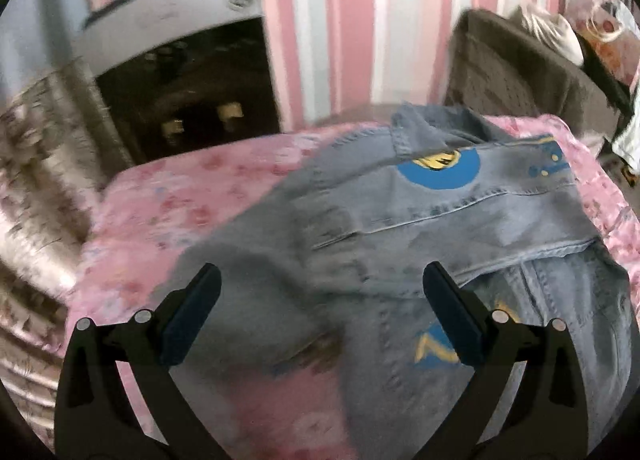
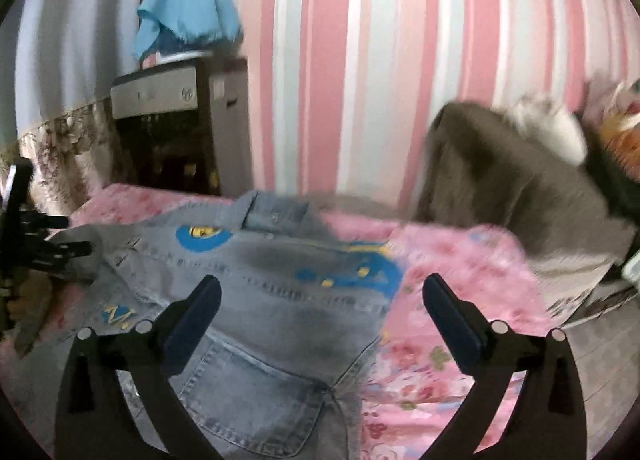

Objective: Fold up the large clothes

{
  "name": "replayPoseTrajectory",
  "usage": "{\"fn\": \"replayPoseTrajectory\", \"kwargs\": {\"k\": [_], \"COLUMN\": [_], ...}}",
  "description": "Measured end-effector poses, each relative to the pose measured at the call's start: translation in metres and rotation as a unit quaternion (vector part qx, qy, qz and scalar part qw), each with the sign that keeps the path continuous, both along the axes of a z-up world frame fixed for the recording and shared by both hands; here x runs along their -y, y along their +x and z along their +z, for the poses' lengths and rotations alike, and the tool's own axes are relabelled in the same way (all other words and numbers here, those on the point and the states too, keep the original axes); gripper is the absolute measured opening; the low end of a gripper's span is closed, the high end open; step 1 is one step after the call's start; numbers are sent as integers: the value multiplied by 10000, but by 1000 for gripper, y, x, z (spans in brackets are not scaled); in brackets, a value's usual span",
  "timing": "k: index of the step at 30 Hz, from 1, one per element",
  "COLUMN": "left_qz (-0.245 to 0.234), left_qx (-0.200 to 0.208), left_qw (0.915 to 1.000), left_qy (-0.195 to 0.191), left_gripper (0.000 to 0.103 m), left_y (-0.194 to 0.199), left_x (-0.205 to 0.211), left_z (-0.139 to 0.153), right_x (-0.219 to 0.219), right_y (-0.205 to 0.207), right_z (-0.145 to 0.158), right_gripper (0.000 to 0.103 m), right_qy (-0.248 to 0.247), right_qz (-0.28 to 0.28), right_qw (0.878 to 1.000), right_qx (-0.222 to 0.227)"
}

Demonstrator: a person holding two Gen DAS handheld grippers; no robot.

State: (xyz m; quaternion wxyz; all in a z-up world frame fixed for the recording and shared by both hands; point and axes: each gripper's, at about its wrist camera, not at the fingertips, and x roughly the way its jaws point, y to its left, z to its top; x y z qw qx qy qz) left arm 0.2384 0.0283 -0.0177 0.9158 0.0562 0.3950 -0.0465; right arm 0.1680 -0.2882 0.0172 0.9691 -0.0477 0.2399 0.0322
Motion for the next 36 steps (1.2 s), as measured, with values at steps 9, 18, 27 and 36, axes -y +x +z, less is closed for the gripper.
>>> {"fn": "replayPoseTrajectory", "kwargs": {"k": [9, 18, 27, 36], "left_qz": [613, 713, 644, 872], "left_qx": [-24, -481, -792, -614], "left_qw": [9980, 9960, 9945, 9941], "left_qy": [157, -262, -251, 176], "left_gripper": [100, 97, 67, 18], "left_y": [-76, -109, -116, -98], "left_x": [-72, -100, -108, -122], "left_z": [-27, -54, -72, -61], "right_x": [-12, -30, -39, -39], "right_y": [-10, -12, -7, -2], "right_z": [-39, -43, -52, -63], "right_gripper": [101, 101, 101, 101], "right_qy": [-140, -198, -322, -480], "right_qz": [-645, -675, -625, -615], "right_qw": [9973, 9972, 9967, 9957], "right_qx": [-328, -267, -399, -501]}}
